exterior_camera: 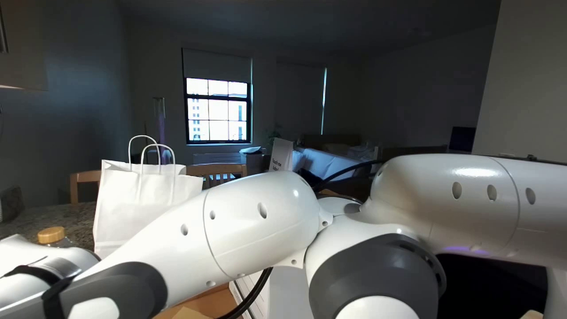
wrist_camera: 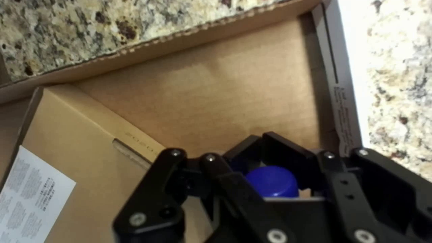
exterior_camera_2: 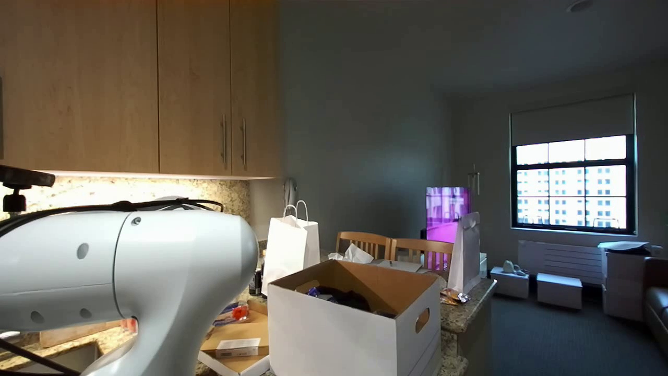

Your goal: Pick the bottle in the box and put it on the table, then put it back in the box

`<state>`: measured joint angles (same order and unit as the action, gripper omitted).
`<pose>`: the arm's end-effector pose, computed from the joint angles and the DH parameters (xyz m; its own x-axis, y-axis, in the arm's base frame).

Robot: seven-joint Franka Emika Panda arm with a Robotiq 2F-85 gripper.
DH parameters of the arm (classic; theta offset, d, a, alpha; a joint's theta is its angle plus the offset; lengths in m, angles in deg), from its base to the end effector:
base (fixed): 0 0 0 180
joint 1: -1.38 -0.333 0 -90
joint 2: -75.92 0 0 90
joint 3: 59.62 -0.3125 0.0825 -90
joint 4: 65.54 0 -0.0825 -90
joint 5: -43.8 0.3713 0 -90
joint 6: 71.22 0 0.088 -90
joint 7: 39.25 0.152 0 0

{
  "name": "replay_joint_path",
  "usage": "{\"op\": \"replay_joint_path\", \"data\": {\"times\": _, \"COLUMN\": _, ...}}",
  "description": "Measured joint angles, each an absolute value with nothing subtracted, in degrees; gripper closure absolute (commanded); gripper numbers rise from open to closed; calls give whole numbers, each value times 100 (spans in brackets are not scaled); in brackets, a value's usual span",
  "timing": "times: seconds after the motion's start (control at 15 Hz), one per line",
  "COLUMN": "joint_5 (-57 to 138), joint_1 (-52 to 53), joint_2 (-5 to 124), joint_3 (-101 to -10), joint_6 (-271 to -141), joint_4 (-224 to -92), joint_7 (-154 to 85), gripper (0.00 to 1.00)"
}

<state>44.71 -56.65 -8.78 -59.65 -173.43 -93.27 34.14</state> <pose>0.3968 0.6401 0.0491 0.9595 -0.2740 -0.0653 -0.2604 -0.9512 0.1657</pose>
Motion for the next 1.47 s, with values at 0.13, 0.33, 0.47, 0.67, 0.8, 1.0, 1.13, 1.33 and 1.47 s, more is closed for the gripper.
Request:
{"op": "replay_joint_path", "data": {"times": 0.13, "joint_5": 4465, "joint_1": -5665, "joint_2": -877, "joint_3": -5964, "joint_6": -17341, "joint_4": -9330, "joint_7": 3415, "gripper": 98}}
{"op": "replay_joint_path", "data": {"times": 0.33, "joint_5": 4464, "joint_1": -5673, "joint_2": -905, "joint_3": -5964, "joint_6": -17325, "joint_4": -9340, "joint_7": 3415, "gripper": 97}}
{"op": "replay_joint_path", "data": {"times": 0.47, "joint_5": 4464, "joint_1": -5685, "joint_2": -906, "joint_3": -5965, "joint_6": -17260, "joint_4": -9340, "joint_7": 3415, "gripper": 72}}
{"op": "replay_joint_path", "data": {"times": 0.67, "joint_5": 4434, "joint_1": -5699, "joint_2": -906, "joint_3": -5957, "joint_6": -17174, "joint_4": -9339, "joint_7": 3415, "gripper": 58}}
{"op": "replay_joint_path", "data": {"times": 0.8, "joint_5": 4390, "joint_1": -5696, "joint_2": -905, "joint_3": -5934, "joint_6": -17167, "joint_4": -9330, "joint_7": 3417, "gripper": 45}}
{"op": "replay_joint_path", "data": {"times": 1.0, "joint_5": 4326, "joint_1": -5687, "joint_2": -903, "joint_3": -5892, "joint_6": -17162, "joint_4": -9325, "joint_7": 3419, "gripper": 27}}
{"op": "replay_joint_path", "data": {"times": 1.13, "joint_5": 4308, "joint_1": -5682, "joint_2": -903, "joint_3": -5858, "joint_6": -17161, "joint_4": -9325, "joint_7": 3420, "gripper": 14}}
{"op": "replay_joint_path", "data": {"times": 1.33, "joint_5": 4278, "joint_1": -5670, "joint_2": -903, "joint_3": -5808, "joint_6": -17162, "joint_4": -9326, "joint_7": 3441, "gripper": 0}}
{"op": "replay_joint_path", "data": {"times": 1.47, "joint_5": 4240, "joint_1": -5667, "joint_2": -903, "joint_3": -5776, "joint_6": -17169, "joint_4": -9326, "joint_7": 3568, "gripper": 0}}
